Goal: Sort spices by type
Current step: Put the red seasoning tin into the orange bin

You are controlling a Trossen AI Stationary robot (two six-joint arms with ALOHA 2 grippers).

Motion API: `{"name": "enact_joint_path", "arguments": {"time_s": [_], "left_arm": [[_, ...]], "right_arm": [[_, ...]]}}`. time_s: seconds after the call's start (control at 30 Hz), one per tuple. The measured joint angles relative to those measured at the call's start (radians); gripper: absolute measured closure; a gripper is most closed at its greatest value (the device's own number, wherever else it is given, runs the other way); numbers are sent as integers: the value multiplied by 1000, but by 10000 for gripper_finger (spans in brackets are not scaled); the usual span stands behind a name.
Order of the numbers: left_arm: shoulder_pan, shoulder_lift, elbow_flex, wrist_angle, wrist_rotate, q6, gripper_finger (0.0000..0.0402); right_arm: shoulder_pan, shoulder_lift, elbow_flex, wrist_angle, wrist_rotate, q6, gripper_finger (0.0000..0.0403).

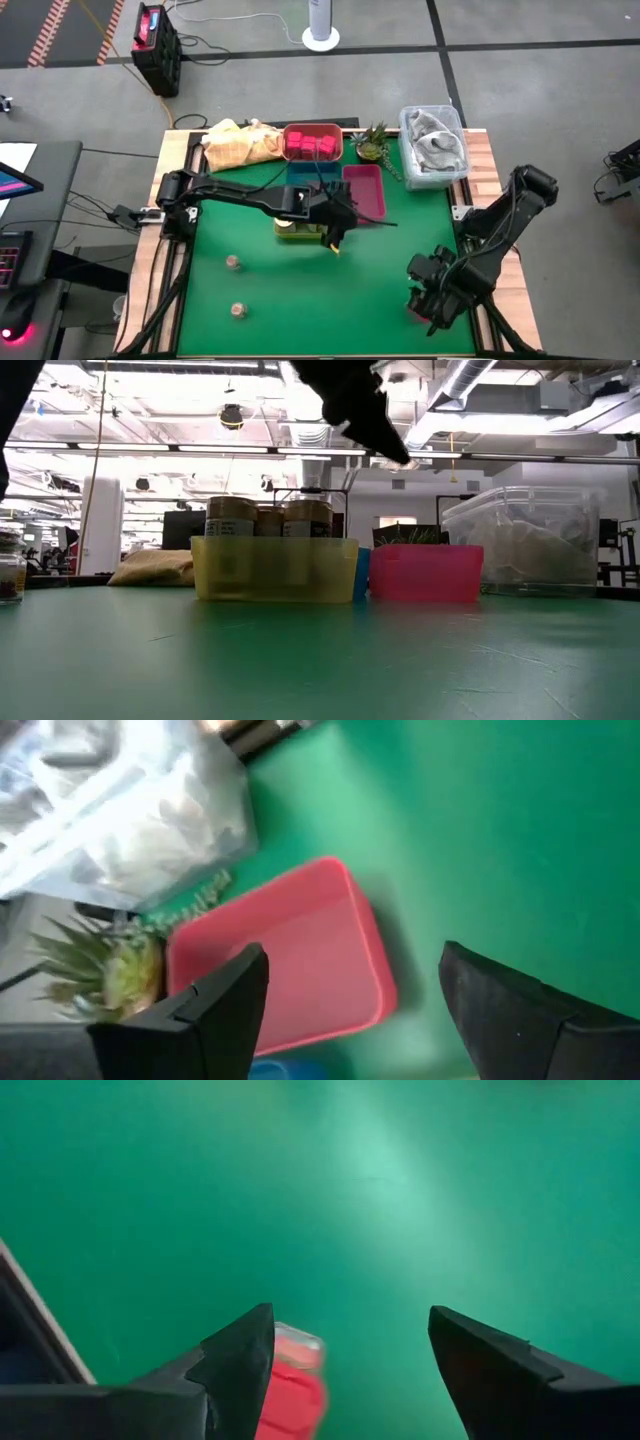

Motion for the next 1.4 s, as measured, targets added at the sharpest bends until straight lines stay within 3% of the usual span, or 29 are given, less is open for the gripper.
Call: {"name": "enact_joint_path", "arguments": {"time_s": [0.13, 0.27, 0.43, 0.63, 0.93, 1.4], "left_arm": [[-8, -30, 0, -28, 43, -12, 123], [-20, -48, 0, -52, 108, -18, 123], [-41, -46, -30, -51, 132, -17, 123], [-61, -75, -177, 109, 143, -1, 127], [-47, -209, -307, 193, 120, -34, 135], [-31, -330, -312, 136, 48, -78, 135]], "right_arm": [[11, 84, 85, -27, -8, 3, 111], [15, 138, 105, -46, -115, 47, 103], [15, 158, 105, -34, -246, 136, 62], [15, 142, 105, 46, -272, 235, 8], [15, 192, 105, 40, -319, 260, 15], [14, 308, 104, 95, -471, 226, 26]]}}
